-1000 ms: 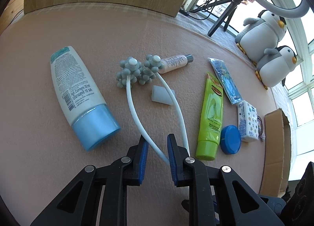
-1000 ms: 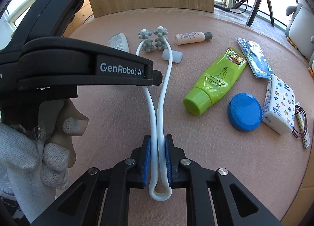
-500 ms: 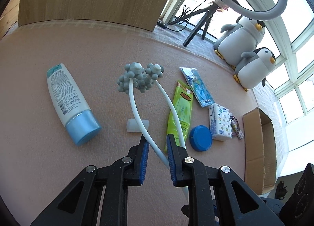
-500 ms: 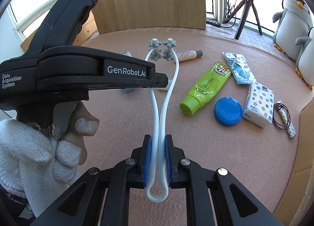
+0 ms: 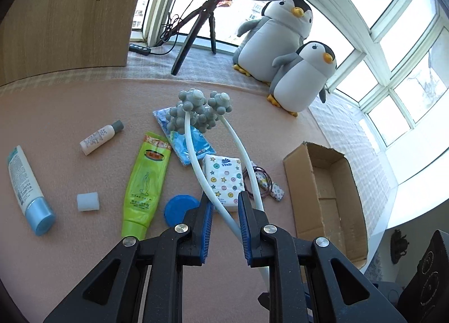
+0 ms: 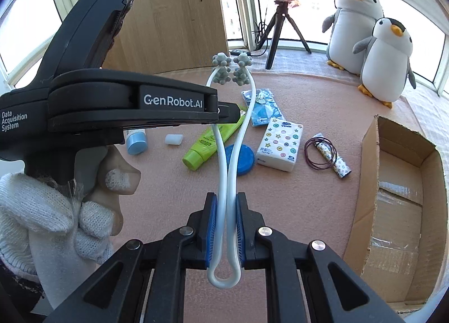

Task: Organize objects
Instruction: 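Carry the white roller with the right tool into the cardboard box and release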

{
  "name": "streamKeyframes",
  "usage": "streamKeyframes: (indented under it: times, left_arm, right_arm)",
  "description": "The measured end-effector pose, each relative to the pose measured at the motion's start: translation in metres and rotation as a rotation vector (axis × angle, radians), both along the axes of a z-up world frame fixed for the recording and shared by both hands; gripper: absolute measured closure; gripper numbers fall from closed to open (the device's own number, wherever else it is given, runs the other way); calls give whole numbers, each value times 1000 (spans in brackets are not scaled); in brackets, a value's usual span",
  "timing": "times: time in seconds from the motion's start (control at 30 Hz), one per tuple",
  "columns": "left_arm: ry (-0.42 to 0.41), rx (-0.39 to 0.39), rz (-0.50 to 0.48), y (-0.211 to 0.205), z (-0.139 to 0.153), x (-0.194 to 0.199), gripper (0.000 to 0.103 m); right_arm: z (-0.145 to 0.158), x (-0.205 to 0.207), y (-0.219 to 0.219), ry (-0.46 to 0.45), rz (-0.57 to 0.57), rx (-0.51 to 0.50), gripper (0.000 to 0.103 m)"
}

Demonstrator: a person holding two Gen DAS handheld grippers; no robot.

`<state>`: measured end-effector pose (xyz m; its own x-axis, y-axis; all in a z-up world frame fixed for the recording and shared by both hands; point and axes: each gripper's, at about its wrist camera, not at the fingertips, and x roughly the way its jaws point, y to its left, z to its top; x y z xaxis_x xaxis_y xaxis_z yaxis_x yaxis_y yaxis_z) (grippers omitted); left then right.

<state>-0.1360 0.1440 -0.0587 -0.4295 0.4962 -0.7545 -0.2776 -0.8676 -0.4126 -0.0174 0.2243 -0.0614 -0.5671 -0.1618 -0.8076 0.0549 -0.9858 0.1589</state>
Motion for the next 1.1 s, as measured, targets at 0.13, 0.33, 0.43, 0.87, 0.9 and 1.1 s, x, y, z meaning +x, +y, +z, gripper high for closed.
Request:
streamKeyframes:
  times: [0.13, 0.33, 0.43, 0.87, 0.9, 1.1]
  left_arm:
    - [9, 17, -68, 47, 6, 2, 83]
    - [6, 29, -161, 117, 5, 4, 83]
    - [-4, 34, -199, 148, 2, 5, 83]
    - [-13, 11, -300, 235, -8, 15, 83]
    - [-11, 7, -305, 237, -7, 15, 82]
    - [9, -16, -290, 236, -3, 17, 53]
  right_arm:
    - [7, 19, 33, 8, -72, 10, 91]
    - [11, 42, 81, 7, -168, 19, 91]
    - [11, 51, 102, 5, -209, 18, 91]
    - [3, 77, 162, -13, -305, 12, 91]
    - [3, 78, 164, -13, -309, 11, 91]
    - [5, 85, 177, 4, -360, 19, 37]
